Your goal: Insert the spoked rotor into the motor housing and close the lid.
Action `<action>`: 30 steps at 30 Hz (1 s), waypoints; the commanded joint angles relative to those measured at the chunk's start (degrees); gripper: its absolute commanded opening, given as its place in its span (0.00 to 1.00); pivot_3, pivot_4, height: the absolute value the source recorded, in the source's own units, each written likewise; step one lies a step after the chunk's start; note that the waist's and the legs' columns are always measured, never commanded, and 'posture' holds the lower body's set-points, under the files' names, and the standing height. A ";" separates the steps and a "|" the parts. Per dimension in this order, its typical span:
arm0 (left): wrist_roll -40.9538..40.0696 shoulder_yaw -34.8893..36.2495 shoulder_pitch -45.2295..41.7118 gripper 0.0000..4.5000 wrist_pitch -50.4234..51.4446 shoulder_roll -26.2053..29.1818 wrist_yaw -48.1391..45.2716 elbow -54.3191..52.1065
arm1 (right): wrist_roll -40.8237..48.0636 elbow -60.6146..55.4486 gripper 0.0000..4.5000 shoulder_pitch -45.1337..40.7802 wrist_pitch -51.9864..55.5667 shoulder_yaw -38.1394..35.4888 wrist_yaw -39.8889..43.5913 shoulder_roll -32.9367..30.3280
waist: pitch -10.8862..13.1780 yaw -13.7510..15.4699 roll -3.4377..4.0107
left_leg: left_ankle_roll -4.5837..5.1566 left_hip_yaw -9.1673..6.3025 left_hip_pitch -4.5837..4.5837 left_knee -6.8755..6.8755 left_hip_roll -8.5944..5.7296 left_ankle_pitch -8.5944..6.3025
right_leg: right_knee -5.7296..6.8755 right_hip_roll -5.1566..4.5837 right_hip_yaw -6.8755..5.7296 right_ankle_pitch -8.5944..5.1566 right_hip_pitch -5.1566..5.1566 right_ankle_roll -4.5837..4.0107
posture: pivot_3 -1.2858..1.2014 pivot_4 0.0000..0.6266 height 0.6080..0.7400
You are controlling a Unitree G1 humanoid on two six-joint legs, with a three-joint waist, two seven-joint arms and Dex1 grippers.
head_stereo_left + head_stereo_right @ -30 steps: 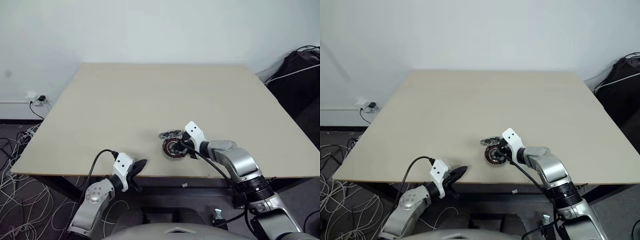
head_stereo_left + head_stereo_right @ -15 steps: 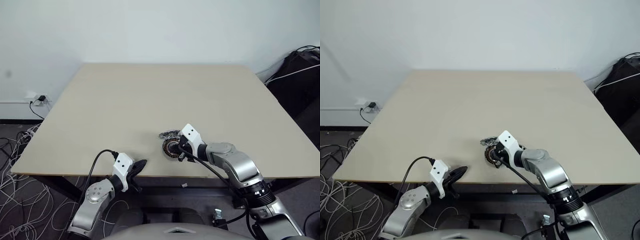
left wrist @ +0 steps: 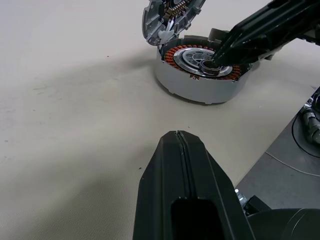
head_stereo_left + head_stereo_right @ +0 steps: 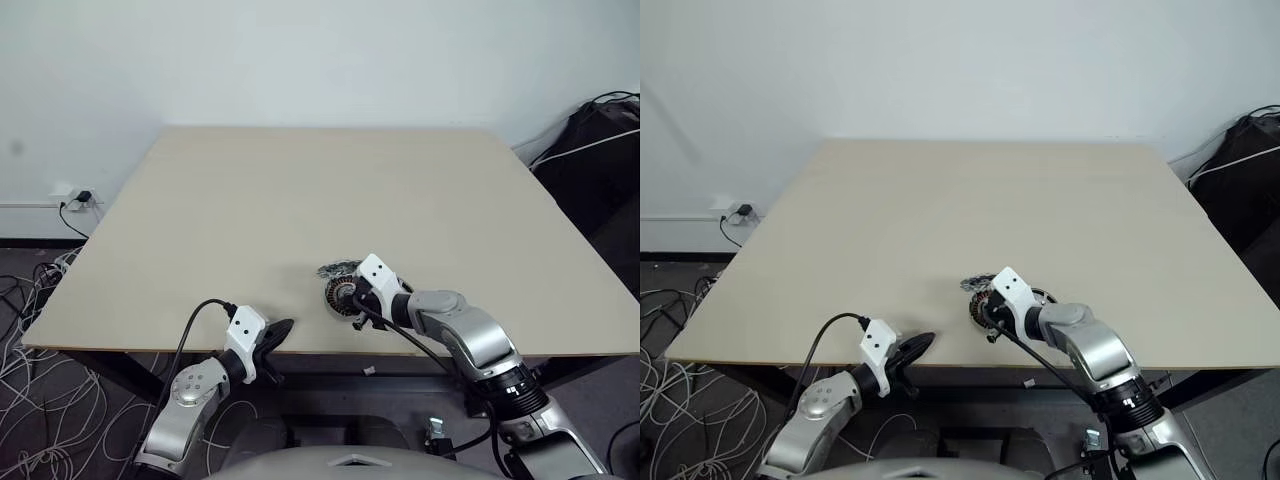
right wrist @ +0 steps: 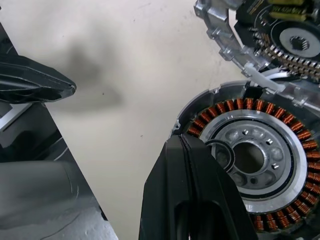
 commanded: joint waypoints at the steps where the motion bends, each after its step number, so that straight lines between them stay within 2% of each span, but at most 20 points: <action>1: 0.28 -0.07 -0.32 0.00 -0.18 -0.03 0.23 -2.07 | -0.02 -0.20 0.00 -0.48 -0.25 -0.43 -0.24 -0.11 | 0.00 0.00 0.00 | 0.00 0.00 0.00 0.00 0.00 0.00 | 0.00 0.00 0.00 0.00 0.00 0.00 | 0.52 0.00 1.00; 30: 0.46 -0.24 -0.56 0.00 -0.24 -0.01 0.13 -1.92 | -1.86 4.75 0.00 -2.09 -2.63 -3.33 -3.37 -0.59 | -0.01 0.13 0.00 | -0.01 0.00 0.02 0.05 0.00 0.01 | 0.01 0.00 0.00 0.02 0.04 0.02 | 0.52 0.00 1.00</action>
